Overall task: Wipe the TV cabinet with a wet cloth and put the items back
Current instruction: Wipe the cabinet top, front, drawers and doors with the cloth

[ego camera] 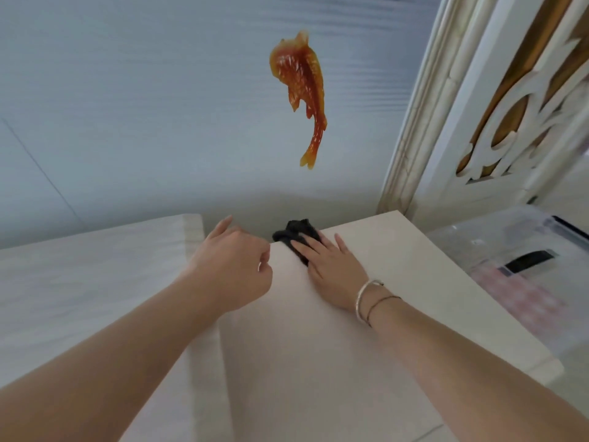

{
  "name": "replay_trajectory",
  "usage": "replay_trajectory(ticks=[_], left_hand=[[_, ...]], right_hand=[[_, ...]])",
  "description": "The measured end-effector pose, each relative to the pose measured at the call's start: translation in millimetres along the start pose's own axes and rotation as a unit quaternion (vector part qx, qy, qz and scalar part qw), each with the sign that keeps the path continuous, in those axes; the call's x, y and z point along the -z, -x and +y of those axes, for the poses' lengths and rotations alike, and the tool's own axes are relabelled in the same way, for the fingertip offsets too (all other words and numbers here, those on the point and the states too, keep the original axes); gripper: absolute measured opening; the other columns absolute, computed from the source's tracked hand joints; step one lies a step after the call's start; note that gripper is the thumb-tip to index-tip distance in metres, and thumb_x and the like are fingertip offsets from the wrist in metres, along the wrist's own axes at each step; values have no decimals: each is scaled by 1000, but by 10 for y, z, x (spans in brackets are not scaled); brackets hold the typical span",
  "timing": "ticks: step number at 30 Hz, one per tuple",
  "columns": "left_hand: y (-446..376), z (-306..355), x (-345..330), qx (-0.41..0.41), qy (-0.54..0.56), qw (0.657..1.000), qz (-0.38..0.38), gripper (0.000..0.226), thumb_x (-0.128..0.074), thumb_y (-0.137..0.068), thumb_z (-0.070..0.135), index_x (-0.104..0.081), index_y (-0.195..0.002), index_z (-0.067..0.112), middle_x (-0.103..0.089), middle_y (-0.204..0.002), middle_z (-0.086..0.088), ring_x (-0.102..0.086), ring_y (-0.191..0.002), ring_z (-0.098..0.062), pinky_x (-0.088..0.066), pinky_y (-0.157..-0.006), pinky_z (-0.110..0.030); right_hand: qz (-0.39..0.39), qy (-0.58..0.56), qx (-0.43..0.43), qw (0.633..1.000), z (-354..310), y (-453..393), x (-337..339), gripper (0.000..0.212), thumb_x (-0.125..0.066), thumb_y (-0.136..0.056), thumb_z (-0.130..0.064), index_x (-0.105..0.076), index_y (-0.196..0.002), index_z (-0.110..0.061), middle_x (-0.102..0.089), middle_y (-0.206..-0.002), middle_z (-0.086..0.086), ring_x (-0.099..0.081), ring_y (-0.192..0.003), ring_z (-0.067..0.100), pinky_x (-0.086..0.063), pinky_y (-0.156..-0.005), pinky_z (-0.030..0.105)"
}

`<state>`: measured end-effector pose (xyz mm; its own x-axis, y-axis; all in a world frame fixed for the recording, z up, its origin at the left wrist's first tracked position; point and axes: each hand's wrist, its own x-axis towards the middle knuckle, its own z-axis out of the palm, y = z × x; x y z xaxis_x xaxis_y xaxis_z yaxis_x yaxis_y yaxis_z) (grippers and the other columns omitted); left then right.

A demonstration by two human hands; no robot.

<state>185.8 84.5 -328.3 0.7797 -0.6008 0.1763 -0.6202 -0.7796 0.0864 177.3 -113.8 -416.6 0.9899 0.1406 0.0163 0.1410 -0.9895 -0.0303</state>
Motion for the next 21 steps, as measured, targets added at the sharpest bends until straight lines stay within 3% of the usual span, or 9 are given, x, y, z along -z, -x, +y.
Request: replay_trajectory(ticks=[2, 5, 7, 10, 13, 17, 19, 21], left_hand=[[-11, -33, -12, 5, 8, 1000, 15, 34, -36, -73, 36, -65, -88, 27, -66, -94, 10, -52, -110, -12, -15, -114, -24], [-32, -65, -66, 20, 11, 999, 27, 40, -32, -67, 36, -66, -85, 27, -66, -94, 5, -52, -107, -18, -29, -105, -25], [-63, -74, -90, 16, 7, 999, 27, 39, -31, -67, 34, -66, -84, 27, -67, -90, 4, -53, -102, -20, -35, -102, -28], [-58, -60, -62, 14, 2, 999, 33, 42, -30, -68, 31, -68, -84, 24, -68, -85, 0, -56, -97, -23, -36, -99, -27], [-27, 0, 9, 12, 12, 999, 42, 40, -31, -67, 27, -68, -83, 20, -68, -82, -5, -57, -95, -26, -36, -96, -27], [36, 72, 89, 25, 14, 999, 41, 26, -46, -80, 17, -70, -91, 17, -70, -95, -8, -56, -104, -28, -37, -92, -26], [63, 94, 111, 31, 20, 999, 32, 24, -50, -81, 14, -70, -94, 17, -69, -100, -8, -54, -108, -27, -36, -92, -25], [86, 89, 123, 36, 28, 999, 16, 24, -49, -81, 13, -69, -94, 17, -67, -103, -8, -53, -110, -28, -36, -90, -25]], right_hand=[[10, 3, -85, 996, 410, -19, 30, 55, -24, -99, -24, -10, -152, -28, -8, -159, -8, -3, -147, 17, -3, -117, 43], [20, 8, -272, 962, 1129, 139, 37, 54, -26, -99, -25, -14, -152, -22, -9, -160, -1, -11, -145, 24, -14, -115, 46], [2, -2, -318, 948, 1249, 264, 6, 54, -25, -100, -26, -13, -152, -21, -7, -160, 1, -8, -145, 28, -10, -116, 46], [12, -8, -286, 958, 820, 293, 6, 60, -12, -94, -33, -14, -152, -20, -8, -160, 2, -9, -145, 29, -8, -116, 45], [24, -25, -121, 992, -29, 419, -21, 85, 8, -72, -41, -15, -152, -24, -10, -160, -3, -6, -146, 24, -4, -116, 43], [-13, -71, 72, 995, -842, 730, -34, 70, -9, -83, -36, -15, -152, -27, -10, -160, -5, 2, -147, 20, 5, -115, 37], [-19, -61, 80, 995, -683, 837, 8, 68, -8, -84, -35, -12, -152, -30, -7, -160, -8, 4, -147, 16, 6, -115, 36], [8, -34, 4, 999, -236, 932, 39, 74, -2, -79, -36, -13, -152, -30, -8, -160, -8, 0, -147, 14, -5, -116, 40]])
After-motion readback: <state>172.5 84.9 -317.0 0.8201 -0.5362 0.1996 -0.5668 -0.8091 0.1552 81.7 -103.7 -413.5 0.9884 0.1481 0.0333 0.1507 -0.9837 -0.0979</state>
